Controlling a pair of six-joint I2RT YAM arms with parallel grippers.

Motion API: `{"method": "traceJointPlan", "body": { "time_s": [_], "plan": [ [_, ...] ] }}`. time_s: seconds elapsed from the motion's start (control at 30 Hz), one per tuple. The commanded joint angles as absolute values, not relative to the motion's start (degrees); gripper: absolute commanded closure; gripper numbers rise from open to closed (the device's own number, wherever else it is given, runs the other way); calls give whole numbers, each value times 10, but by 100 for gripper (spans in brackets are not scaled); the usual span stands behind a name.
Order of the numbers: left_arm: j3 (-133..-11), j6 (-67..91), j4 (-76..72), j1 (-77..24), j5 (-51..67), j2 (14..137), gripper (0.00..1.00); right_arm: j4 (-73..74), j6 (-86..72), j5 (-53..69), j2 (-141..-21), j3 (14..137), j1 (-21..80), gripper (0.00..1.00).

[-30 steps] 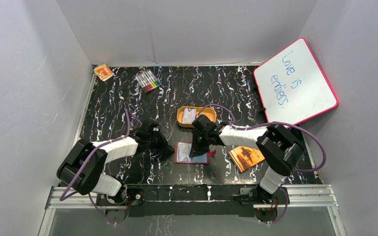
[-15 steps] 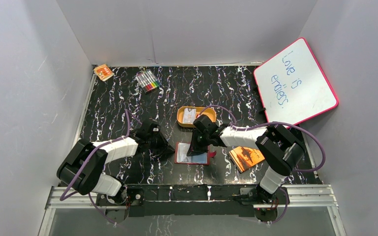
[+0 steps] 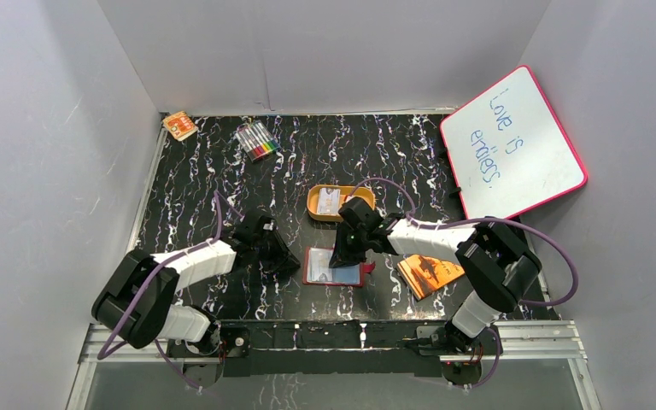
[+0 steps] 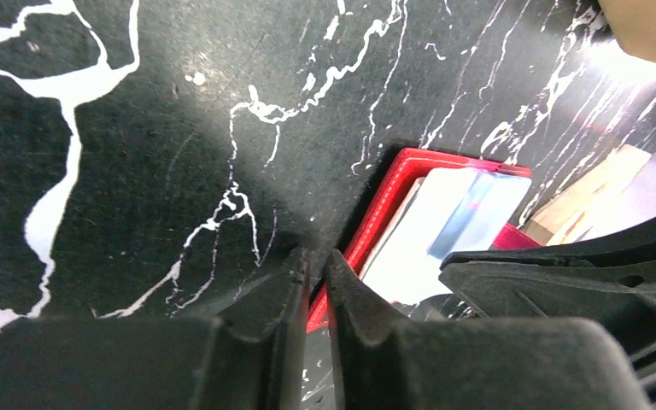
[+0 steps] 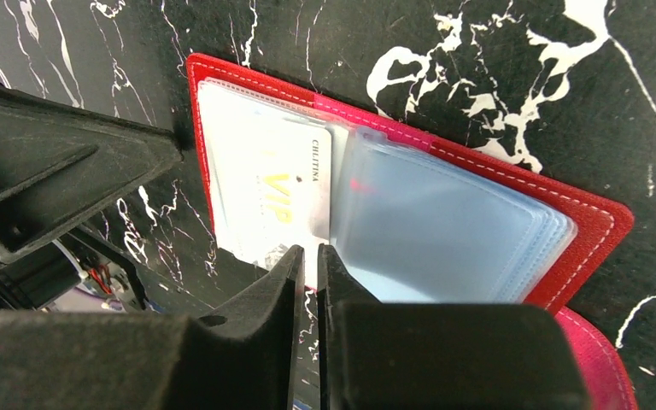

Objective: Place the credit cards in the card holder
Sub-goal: Adjust the credit card in the card holder.

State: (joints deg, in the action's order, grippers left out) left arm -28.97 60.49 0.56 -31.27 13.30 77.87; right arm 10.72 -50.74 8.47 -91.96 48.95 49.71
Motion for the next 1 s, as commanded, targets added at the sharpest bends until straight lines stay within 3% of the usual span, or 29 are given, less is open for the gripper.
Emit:
{"method": "traceJointPlan", "body": {
  "time_s": [0.0, 0.23, 0.5, 0.7, 0.97],
  "plan": [
    [-290, 594, 21, -314, 150, 760, 81, 115, -487, 85, -916, 491, 493, 80],
    [-275, 593, -13, -314, 184, 729, 53, 112, -475, 98, -930, 491, 493, 77],
    [-291, 571, -27, -328, 219, 786, 51, 106, -467, 105, -936, 493, 493, 76],
    [-299, 567, -47, -357, 229, 824, 59, 102, -465, 109, -937, 491, 493, 76],
    [-292, 562, -50, -365, 213, 842, 95, 106, -461, 107, -929, 490, 492, 76]
  ]
}}
